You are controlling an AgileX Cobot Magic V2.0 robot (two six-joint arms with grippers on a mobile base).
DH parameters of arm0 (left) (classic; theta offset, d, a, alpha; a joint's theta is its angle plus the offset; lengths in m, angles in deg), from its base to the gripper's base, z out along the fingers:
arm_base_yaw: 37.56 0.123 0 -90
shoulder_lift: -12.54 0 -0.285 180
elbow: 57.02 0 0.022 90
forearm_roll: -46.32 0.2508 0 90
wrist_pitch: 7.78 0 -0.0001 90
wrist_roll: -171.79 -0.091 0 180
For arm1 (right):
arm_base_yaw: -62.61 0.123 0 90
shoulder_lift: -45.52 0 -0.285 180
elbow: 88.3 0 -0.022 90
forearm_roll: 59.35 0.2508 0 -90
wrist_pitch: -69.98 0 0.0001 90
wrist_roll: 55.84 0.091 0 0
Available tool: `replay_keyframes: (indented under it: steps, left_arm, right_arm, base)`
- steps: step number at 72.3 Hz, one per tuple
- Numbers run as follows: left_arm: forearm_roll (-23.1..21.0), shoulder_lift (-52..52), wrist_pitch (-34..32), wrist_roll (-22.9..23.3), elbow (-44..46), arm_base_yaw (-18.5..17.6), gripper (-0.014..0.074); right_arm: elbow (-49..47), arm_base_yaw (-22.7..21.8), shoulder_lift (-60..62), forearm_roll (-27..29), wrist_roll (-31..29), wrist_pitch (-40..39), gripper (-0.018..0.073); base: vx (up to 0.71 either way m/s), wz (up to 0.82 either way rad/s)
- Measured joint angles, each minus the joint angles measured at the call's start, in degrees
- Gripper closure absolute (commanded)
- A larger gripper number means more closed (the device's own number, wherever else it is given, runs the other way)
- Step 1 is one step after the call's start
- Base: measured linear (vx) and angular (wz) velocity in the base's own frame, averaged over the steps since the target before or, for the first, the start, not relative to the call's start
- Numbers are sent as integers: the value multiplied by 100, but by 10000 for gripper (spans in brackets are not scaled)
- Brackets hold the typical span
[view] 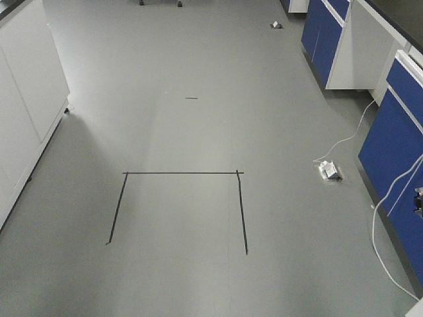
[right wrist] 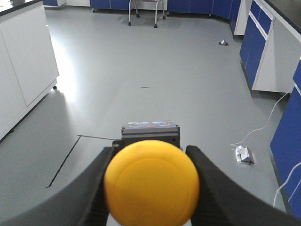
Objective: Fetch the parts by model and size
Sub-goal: 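Drive the base away from the bench holding both switches, then drive the base across the room to the bench with the red tray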
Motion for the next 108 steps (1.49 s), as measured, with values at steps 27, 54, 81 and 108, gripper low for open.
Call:
replay_keyframes:
  steps: [27, 54, 81, 108]
  left_arm:
    - [0, 0, 0, 0, 0, 0, 603]
    - [0, 0, 0, 0, 0, 0, 603]
    - [0, 0, -5, 0, 0, 0, 603]
    - [0, 0, -5, 0, 0, 0, 603]
  right_arm:
    - [0, 0, 0, 0, 0, 0, 569]
    - [0, 0, 0, 0, 0, 0, 569]
    - [0, 0, 0, 0, 0, 0, 569]
    - [0, 0, 0, 0, 0, 0, 569]
  base:
    - [44, -12]
    - [53, -2]
    - [61, 8]
    - [62, 6]
